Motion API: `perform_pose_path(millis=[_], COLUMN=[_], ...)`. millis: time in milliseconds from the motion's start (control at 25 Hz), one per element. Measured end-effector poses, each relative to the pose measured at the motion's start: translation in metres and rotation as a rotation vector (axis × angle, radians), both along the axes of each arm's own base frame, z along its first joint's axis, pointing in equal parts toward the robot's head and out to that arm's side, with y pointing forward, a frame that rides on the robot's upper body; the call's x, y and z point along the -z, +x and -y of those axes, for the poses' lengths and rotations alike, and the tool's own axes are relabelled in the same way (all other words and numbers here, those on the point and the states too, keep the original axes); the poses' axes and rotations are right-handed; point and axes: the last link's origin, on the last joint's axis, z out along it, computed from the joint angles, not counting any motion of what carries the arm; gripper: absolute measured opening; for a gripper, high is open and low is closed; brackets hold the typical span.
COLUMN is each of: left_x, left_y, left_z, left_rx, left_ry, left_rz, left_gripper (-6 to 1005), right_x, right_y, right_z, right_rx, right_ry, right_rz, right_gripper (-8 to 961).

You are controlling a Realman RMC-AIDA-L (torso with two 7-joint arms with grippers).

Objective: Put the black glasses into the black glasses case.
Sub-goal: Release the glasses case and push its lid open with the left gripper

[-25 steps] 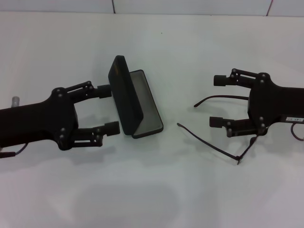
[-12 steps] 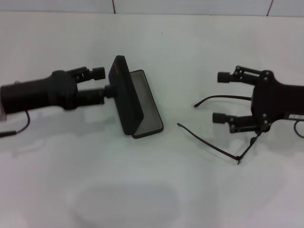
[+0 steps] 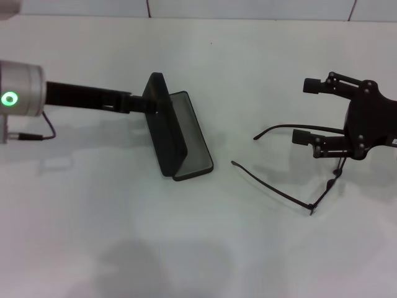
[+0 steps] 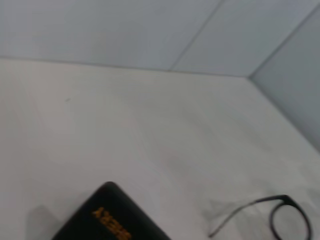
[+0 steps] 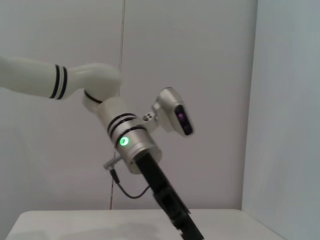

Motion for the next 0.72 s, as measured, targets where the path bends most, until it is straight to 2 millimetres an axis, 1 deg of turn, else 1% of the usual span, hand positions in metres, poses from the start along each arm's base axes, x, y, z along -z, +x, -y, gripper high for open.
perform_pose_path(millis=[120,320,440,720], left_x=[0.006,0.013,0.018,0.031], left_y=[0.008,0.021,0.023,0.026], left_z=[-0.011,-0.019,-0.023,-0.025], left_rx=[-0.056,-0.091,-0.129,-0.174], left_ry=[-0.006,-0.021,-0.029,-0.047], left_rz=[-0.036,-0.063,-0.112,-0.205], left_gripper=[821,811,805,791], right_x=[0.0,0.002,0.003,0.006], right_y=[0.0,0.001,0.001,0.002], right_z=[0.0,-0.002,-0.001,0.0], right_rx=[0.002,0.013,0.013,0.011], right_ry=[0.002,0.009,0.006,-0.003], right_rz=[0.002,0.011,0.014,0.024], right_gripper=[875,873,872,870])
